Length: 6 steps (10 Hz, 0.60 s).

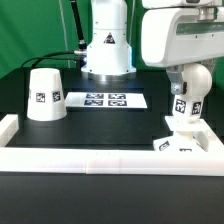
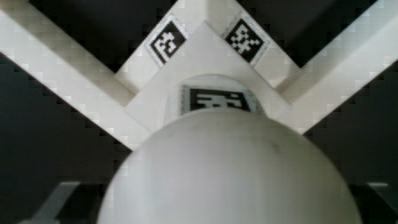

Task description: Assemble lamp

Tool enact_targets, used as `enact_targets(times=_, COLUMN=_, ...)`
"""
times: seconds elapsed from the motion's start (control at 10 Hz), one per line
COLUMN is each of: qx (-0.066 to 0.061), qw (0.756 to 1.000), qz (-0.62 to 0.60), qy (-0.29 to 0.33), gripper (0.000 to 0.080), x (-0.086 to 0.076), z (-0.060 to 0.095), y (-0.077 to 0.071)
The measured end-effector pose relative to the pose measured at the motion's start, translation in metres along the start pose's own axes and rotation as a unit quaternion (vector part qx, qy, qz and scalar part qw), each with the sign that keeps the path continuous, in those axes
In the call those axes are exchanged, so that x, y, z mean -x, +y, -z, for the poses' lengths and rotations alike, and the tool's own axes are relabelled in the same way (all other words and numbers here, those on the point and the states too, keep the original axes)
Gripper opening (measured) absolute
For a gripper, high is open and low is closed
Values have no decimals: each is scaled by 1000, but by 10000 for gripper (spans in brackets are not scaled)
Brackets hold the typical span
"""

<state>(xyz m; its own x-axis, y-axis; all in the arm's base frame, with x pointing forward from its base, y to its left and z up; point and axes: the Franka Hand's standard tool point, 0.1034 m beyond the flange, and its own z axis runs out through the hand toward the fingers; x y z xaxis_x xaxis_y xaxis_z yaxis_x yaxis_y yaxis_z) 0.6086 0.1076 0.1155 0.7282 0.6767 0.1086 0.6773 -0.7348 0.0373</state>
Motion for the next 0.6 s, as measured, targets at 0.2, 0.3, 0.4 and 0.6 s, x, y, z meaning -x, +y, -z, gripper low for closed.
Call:
enact_targets(times=0.2, qx=0, qw=1000, qz=-7, qy=0, gripper=578, x=0, z=0, y=0)
enact_targets(times=0.3, qx=-1, qw=999, qz=-36, qy=2, gripper=578, x=0, z=0, y=1)
enact_targets(times=0.4, qx=-7, qw=993, qz=-118, qy=7, gripper=579, x=2, z=0, y=3)
enact_targets(times=0.6, qx=-17, qw=971, qz=-237, qy=13, gripper=579, x=5, z=0, y=4)
